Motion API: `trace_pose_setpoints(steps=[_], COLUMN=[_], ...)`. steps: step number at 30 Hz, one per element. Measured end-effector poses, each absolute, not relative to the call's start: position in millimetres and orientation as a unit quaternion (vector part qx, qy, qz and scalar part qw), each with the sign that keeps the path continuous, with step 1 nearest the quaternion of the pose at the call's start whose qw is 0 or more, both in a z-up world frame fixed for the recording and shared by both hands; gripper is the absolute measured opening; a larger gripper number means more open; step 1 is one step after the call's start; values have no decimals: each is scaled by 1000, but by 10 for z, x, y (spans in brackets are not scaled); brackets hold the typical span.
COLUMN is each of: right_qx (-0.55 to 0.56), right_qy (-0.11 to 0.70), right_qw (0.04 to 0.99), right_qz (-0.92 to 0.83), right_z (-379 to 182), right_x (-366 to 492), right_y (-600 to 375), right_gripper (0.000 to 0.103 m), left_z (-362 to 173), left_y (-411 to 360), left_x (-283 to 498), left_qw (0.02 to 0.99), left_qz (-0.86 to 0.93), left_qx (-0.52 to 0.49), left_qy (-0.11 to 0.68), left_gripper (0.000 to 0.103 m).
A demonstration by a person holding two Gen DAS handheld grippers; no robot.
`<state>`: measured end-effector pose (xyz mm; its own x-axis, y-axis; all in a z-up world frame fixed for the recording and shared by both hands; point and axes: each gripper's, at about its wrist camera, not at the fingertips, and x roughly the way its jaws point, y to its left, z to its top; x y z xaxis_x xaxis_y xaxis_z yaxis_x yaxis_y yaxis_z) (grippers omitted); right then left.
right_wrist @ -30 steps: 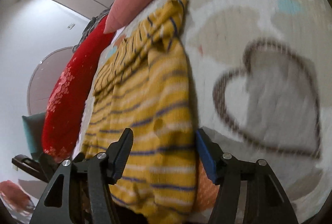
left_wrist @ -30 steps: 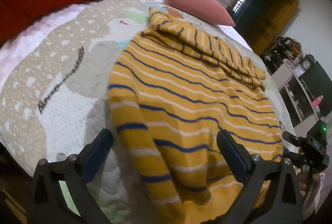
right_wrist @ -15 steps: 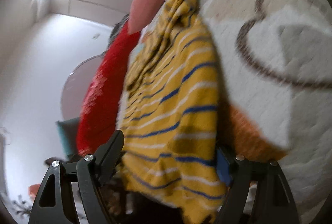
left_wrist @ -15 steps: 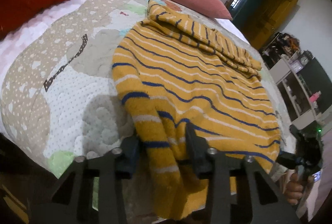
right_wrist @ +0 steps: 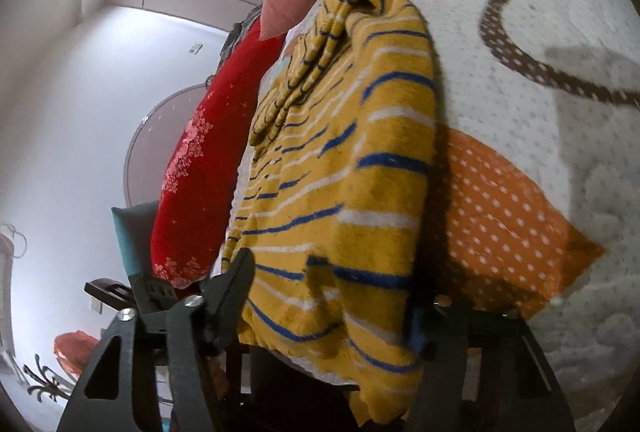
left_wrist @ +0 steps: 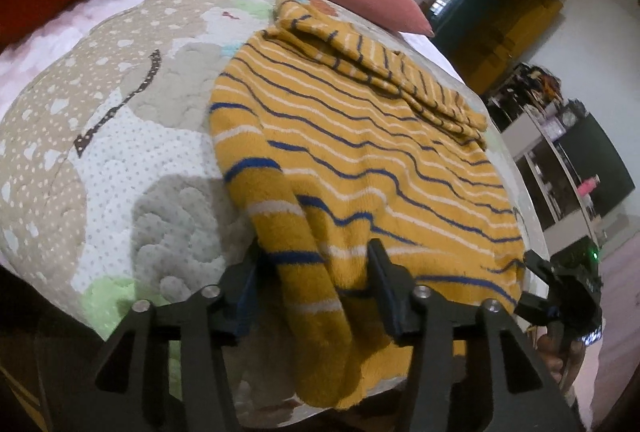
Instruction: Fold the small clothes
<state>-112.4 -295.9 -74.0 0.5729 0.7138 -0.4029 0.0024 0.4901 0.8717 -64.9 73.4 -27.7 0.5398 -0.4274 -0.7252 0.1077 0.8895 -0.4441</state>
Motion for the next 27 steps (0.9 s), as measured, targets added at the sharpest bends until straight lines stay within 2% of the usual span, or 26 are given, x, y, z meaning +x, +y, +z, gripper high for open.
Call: trace_pose_setpoints(steps=[4,8,9,11,12,13,14,15,20,27], right_qx=[446,435,432,428,426,419,407,400,398,386], right_qy=[405,416,418,419,419,422,428,434,435,423], right_qw=[763,760,760,763,764,769,774,775,774,768], right_qz=[235,244,246,245,243,235,228,224,233,288], right_z=[-767,-800,-820,-852,-860,-850,-840,-831,-747,-430], right_x=[-1175,-1209,-1221,-1243,-1250,-1251,-1253,-1236,-1325,-1925], right_y=[-2914,-2757,-2709,-2633,-2605,-2577,-2565,-2563,-2643,-2798], right_gripper=[62,62,62,62,60,55,38,17,12,11], left_z=[-304,-325,-329,-344,-354,-364,-379,-383,-193,12], left_y=[688,627,631,659,692,745,820,885,849,684], left_x=[-701,-724,-730,-714,-696,-668,-637,-626,-790,-1463], left_qw=[856,855,855,850,849,844,831,822,823,829], left_qz=[-181,-188,-188,-182,-171,-165,-173,-175,-176,-197], left_qx=[-188,-184,-188,-200,-202,-210,-236,-261,-257,-222], left_qy=[447,446,446,452,458,466,472,474,476,474], left_gripper=[78,78,77,55,31,19,18,16,14,14])
